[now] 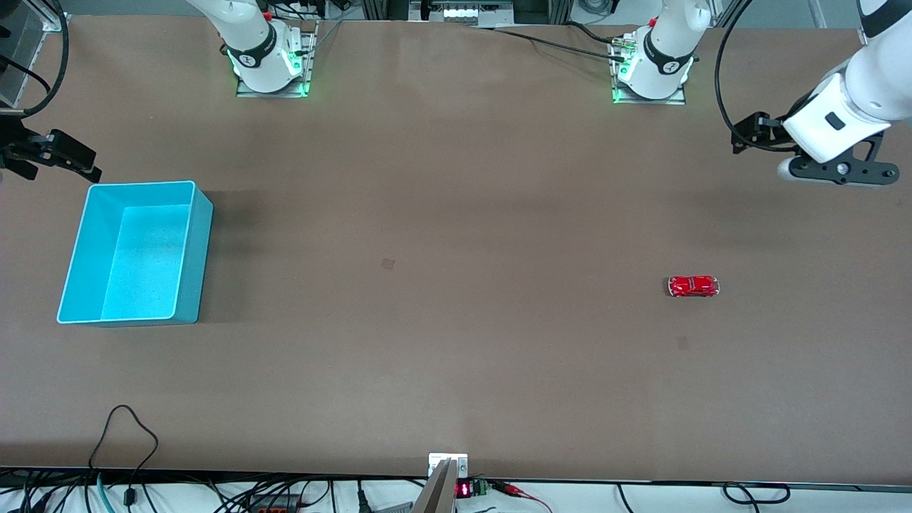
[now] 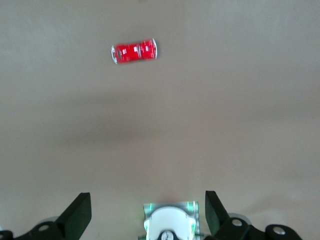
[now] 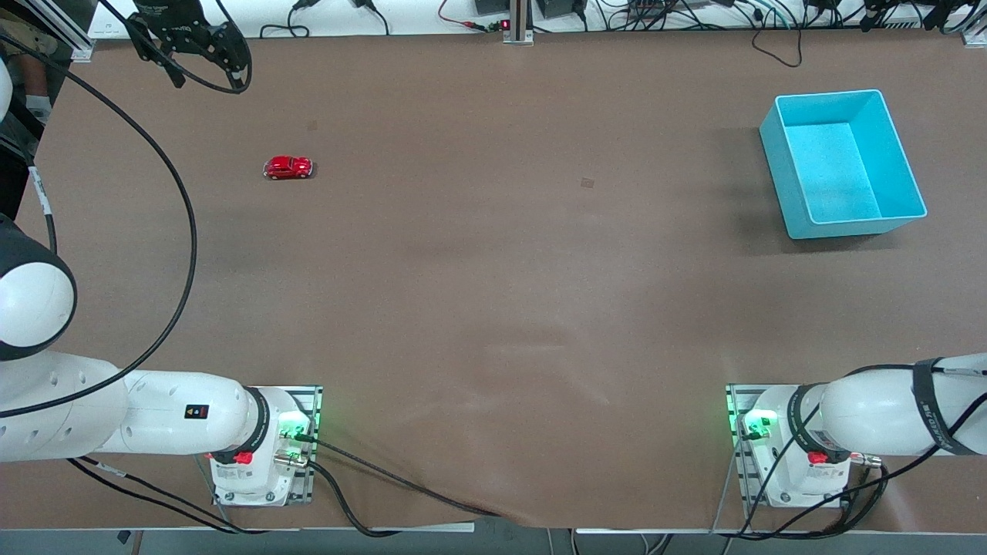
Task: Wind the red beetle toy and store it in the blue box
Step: 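Move the left gripper over the red toy car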
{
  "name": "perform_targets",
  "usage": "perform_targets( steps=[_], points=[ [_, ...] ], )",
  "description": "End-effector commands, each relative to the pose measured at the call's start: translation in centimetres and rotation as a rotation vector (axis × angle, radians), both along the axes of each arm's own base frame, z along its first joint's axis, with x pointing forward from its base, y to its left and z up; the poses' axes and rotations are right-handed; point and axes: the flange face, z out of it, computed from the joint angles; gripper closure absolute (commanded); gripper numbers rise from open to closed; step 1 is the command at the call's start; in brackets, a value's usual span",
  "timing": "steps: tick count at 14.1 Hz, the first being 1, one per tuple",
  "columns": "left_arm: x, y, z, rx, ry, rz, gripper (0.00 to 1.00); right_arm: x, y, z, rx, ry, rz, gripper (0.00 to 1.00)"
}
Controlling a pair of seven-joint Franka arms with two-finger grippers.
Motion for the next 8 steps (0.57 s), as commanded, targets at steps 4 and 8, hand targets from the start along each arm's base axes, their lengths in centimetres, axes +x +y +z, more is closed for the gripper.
perform_targets(
  steps=[4, 8],
  points=[
    [-0.4, -0.5, -1.5, -0.095, 0.159, -0.25, 0.0, -0.1, 0.2, 0.3, 0.01, -0.005, 0.013, 0.0],
    [2.4, -0.2, -4.7, -0.142, 0.121, -0.494, 0.0, -0.1, 0.2, 0.3, 0.01, -0.007, 0.013, 0.0]
  ],
)
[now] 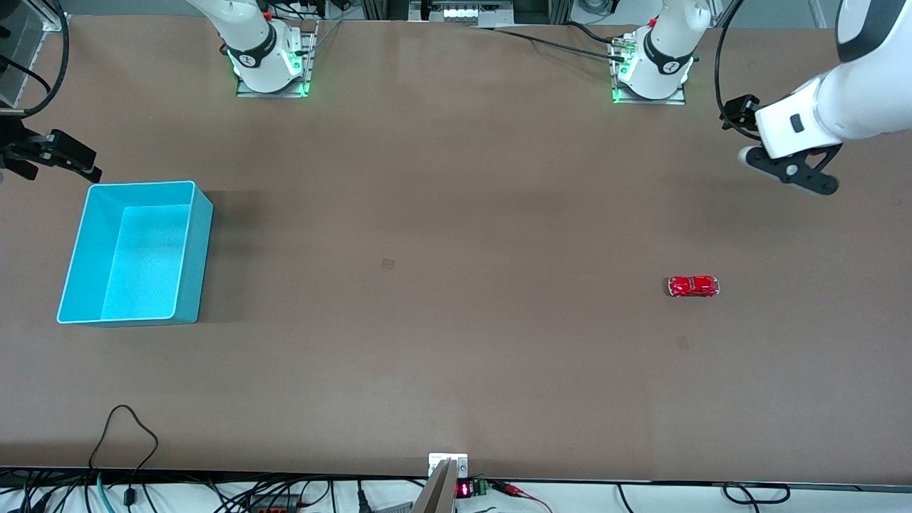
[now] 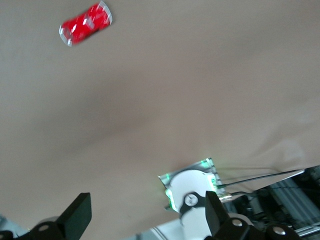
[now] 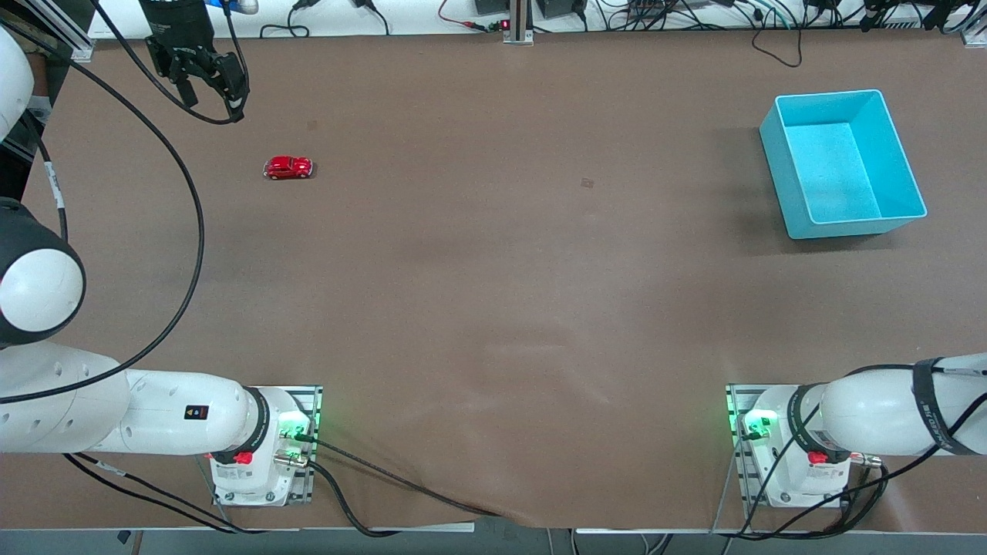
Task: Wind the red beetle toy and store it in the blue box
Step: 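Move the left gripper over the red toy car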
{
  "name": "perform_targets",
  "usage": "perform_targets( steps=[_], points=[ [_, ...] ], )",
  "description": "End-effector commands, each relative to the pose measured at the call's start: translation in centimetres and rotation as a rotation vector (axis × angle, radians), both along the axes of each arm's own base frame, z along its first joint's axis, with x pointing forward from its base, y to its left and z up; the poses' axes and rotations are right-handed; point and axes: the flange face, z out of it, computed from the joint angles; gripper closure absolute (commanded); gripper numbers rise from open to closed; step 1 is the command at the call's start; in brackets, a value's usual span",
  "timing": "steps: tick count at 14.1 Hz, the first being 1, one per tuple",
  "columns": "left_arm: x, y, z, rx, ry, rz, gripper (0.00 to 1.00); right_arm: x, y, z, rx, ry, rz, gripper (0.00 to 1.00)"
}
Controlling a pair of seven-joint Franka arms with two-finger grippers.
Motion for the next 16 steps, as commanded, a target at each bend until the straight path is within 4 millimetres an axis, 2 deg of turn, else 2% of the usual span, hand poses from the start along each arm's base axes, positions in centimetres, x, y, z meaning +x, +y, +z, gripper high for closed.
perform_targets(
  steps=[1, 5, 8, 9, 12, 16],
  points=[
    [2.5, 0.4, -2.5, -0.061, -0.047, -0.212, 0.0, -0.1, 0.1, 0.3, 0.01, -0.007, 0.013, 0.0],
    [4.0, 1.4, -8.7, -0.069, -0.167, -0.489, 0.0, -0.1, 0.1, 0.3, 0.011, -0.009, 0.011, 0.0],
    [4.1, 1.6, -12.6, -0.041, -0.227, -0.644, 0.0, 0.0, 0.1, 0.2, 0.011, -0.009, 0.01, 0.0],
    [4.2, 2.0, -14.5, -0.052, -0.237, -0.677, 0.0, 0.0, 0.2, 0.2, 0.011, -0.007, 0.011, 0.0],
    [6.0, 5.1, -20.9, -0.096, -0.294, -0.817, 0.0, 0.1, 0.2, 0.0, 0.01, -0.004, 0.011, 0.0],
    [7.5, 7.7, -27.1, -0.122, -0.329, -0.868, 0.0, 0.1, 0.2, 0.0, 0.01, -0.006, 0.011, 0.0]
  ],
)
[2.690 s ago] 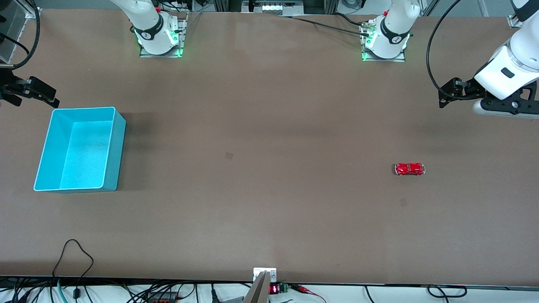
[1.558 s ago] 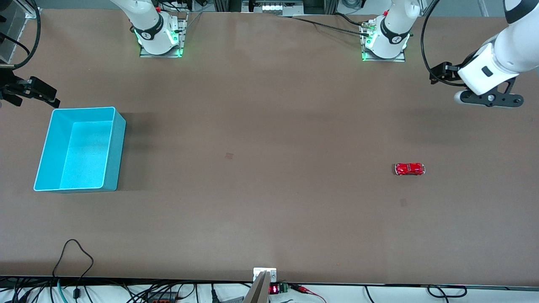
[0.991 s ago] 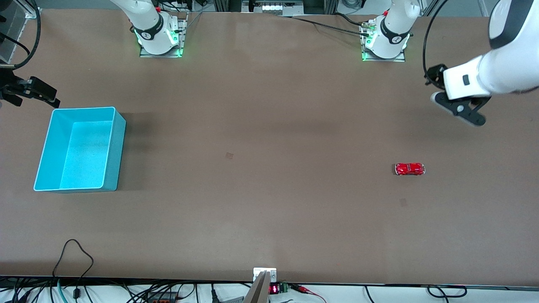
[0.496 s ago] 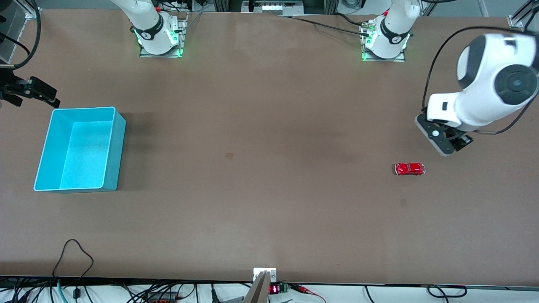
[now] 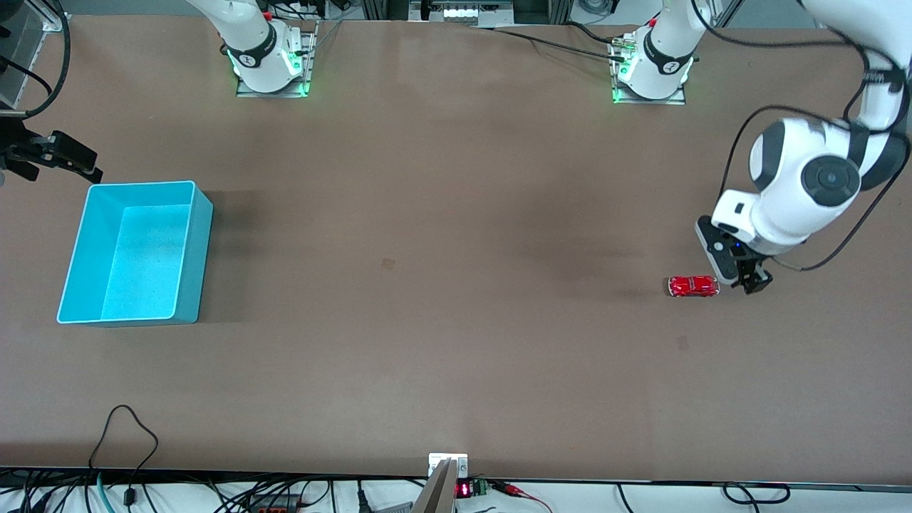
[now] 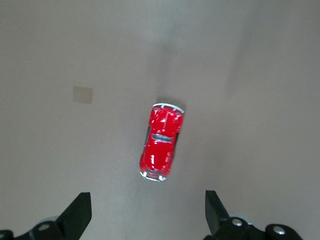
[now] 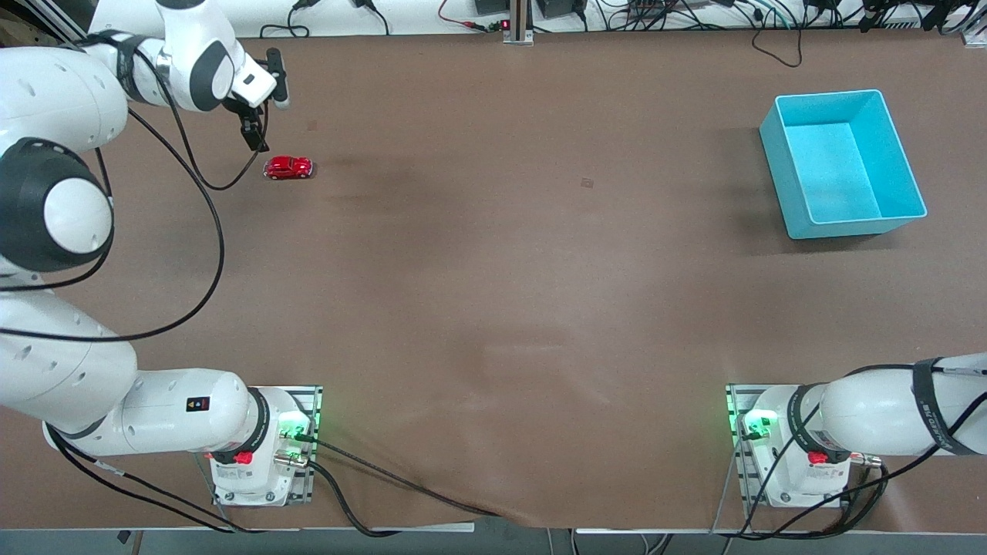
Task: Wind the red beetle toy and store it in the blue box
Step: 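Lower the left gripper and grasp the red toy car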
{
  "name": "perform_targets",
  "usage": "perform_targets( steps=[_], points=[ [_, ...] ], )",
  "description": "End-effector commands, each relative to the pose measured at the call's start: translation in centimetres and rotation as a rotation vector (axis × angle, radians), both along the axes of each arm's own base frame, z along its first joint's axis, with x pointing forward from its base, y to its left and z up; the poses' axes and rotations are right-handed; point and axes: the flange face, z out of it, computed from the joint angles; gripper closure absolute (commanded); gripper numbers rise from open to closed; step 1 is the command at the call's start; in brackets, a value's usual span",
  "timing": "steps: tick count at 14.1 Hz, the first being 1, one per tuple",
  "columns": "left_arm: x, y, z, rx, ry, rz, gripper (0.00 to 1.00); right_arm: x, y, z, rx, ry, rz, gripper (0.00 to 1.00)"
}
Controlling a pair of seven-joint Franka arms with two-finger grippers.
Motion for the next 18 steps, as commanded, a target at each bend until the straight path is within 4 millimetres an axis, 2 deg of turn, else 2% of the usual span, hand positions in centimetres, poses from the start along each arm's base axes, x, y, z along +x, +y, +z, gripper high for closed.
perform_targets(
  steps=[1, 6, 18],
  points=[
    [1.0, 0.8, -3.3, -0.006, -0.006, -0.049, 0.0, 0.0, 0.1, 0.2, 0.011, -0.008, 0.01, 0.0],
    [0.6, 1.1, -7.1, -0.021, 0.036, -0.053, 0.0, 0.1, 0.1, 0.1, 0.01, -0.006, 0.01, 0.0],
    [1.1, -0.3, -6.8, -0.021, 0.027, -0.077, 0.0, 0.1, -0.1, 0.0, 0.01, -0.008, 0.007, 0.0]
  ],
)
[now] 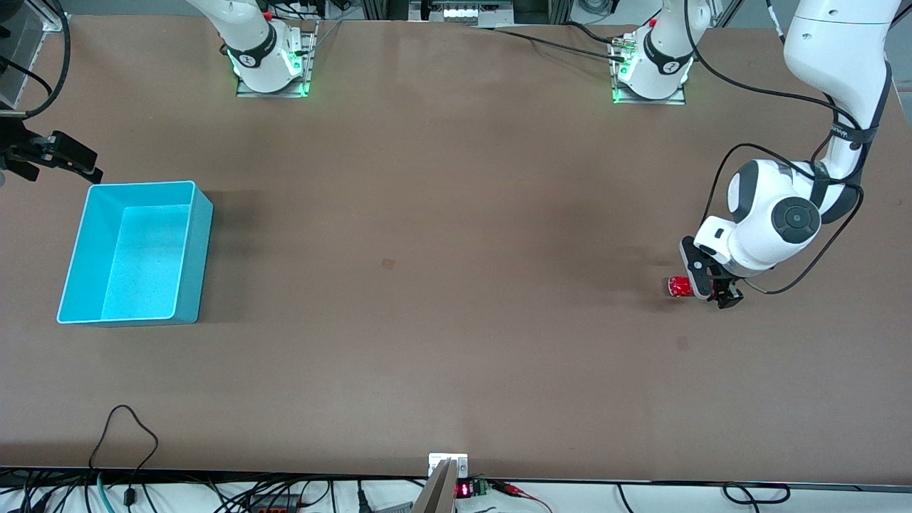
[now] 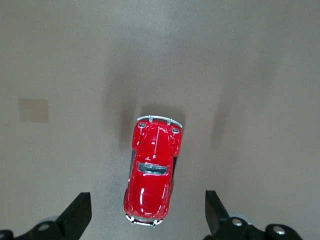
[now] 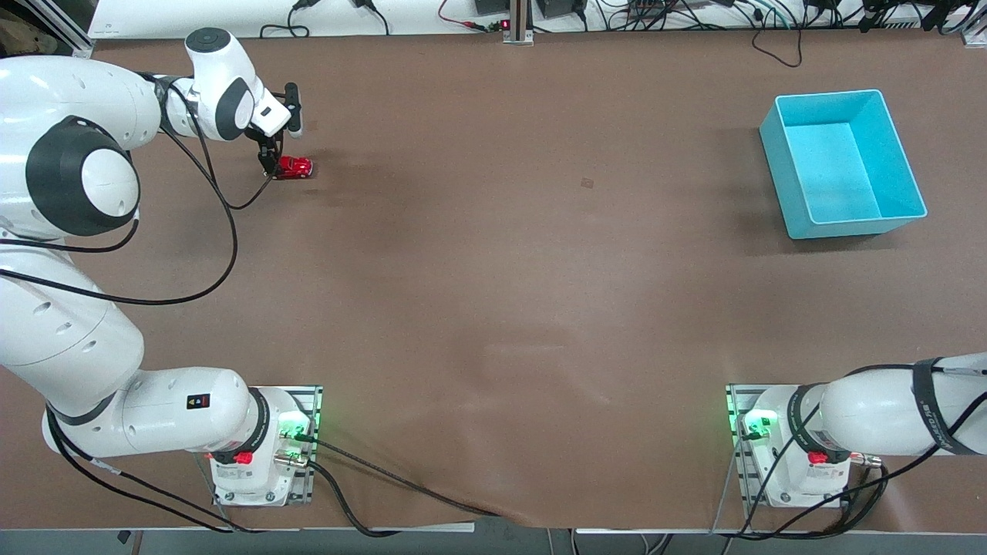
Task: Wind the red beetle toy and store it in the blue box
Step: 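Lower the left gripper and grasp the red toy car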
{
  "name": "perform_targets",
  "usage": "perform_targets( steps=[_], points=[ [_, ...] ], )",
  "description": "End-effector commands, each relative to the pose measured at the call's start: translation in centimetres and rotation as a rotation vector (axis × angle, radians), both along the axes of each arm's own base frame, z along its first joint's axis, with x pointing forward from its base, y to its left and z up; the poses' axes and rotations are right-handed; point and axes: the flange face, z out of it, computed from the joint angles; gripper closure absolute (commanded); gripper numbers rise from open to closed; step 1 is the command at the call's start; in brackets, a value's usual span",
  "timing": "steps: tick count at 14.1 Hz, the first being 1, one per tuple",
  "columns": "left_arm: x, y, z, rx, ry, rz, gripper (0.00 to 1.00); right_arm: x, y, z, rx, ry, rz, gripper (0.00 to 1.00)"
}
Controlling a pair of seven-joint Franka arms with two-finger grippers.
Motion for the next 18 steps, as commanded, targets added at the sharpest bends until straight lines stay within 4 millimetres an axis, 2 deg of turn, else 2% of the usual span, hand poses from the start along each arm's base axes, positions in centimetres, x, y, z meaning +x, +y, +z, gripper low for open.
perform_targets(
  steps=[1, 3, 18],
  points=[
    [0.78, -0.29, 0.34, 0.006, -0.011, -0.032, 0.0, 0.14, -0.08, 0.0, 0.01, -0.007, 0.005, 0.0],
    [0.81, -1.02, 0.45, 0.002, -0.013, -0.042, 0.0, 0.14, -0.08, 0.0, 0.01, -0.007, 0.005, 0.0],
    [0.91, -1.28, 0.64, 0.002, -0.014, -0.048, 0.0, 0.06, -0.11, -0.13, 0.024, 0.0, 0.001, 0.0]
  ],
)
